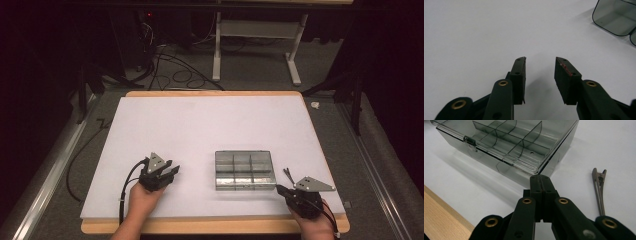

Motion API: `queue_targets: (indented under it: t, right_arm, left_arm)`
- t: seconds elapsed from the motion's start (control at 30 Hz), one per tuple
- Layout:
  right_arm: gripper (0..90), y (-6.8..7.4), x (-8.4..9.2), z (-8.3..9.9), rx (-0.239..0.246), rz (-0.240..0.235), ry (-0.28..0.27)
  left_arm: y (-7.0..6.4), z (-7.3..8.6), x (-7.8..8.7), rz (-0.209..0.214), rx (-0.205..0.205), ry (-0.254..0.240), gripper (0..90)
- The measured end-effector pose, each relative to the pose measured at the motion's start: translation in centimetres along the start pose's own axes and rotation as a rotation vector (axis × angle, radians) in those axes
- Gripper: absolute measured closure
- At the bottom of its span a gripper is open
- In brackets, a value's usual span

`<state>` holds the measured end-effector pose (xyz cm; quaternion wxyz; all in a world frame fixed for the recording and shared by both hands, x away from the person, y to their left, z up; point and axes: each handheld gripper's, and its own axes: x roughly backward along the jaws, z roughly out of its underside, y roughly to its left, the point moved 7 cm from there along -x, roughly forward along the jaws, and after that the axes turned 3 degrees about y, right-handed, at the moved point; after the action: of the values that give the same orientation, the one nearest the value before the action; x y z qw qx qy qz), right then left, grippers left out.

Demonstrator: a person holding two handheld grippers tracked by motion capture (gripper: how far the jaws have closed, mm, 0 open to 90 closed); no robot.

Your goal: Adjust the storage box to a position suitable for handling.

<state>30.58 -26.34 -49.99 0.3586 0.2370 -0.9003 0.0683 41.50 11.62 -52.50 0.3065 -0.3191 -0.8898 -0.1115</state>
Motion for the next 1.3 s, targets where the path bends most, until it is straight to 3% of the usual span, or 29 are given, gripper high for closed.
queue_targets:
  t: [0.13, 0.27, 0.6, 0.83, 1.0, 1.07, 1.1, 1.17, 1.3]
  right_arm:
    - [90.0, 0.0, 0.0, 0.0, -0.008, -0.001, -0.003]
    - [90.0, 0.1, 0.1, -0.1, 0.0, -0.001, -0.007]
    - [90.0, 0.1, 0.1, -0.2, 0.003, 0.0, -0.014]
    - [90.0, 0.1, 0.1, -0.3, 0.009, -0.002, -0.017]
    - [90.0, 0.1, 0.1, -0.4, 0.012, 0.0, -0.024]
    - [90.0, 0.1, 0.2, -0.5, 0.008, 0.001, -0.028]
    - [90.0, 0.1, 0.2, -0.5, 0.008, 0.001, -0.028]
    - [90.0, 0.1, 0.3, -0.6, 0.004, -0.002, -0.035]
    - [90.0, 0.0, 0.3, -0.7, 0.004, -0.001, -0.039]
  left_arm:
    - [0.0, 0.0, 0.0, -0.006, 0.005, 0.0, 61.8]
    - [-0.1, 0.0, -0.1, -0.023, -0.016, 0.009, 62.8]
    - [-0.3, 0.0, -0.1, -0.018, -0.035, 0.019, 64.5]
    - [-0.2, 0.0, 0.0, -0.025, -0.03, 0.007, 64.6]
    - [-0.5, -0.2, 0.4, -0.035, -0.04, -0.028, 65.3]
    - [-1.5, -0.6, 0.8, 0.004, -0.042, -0.052, 67.7]
    - [-1.5, -0.6, 0.8, 0.004, -0.042, -0.052, 68.1]
    - [-3.1, -1.3, 1.2, 0.049, -0.058, -0.085, 70.2]
    - [-4.8, -1.7, 1.3, 0.119, -0.062, -0.091, 72.9]
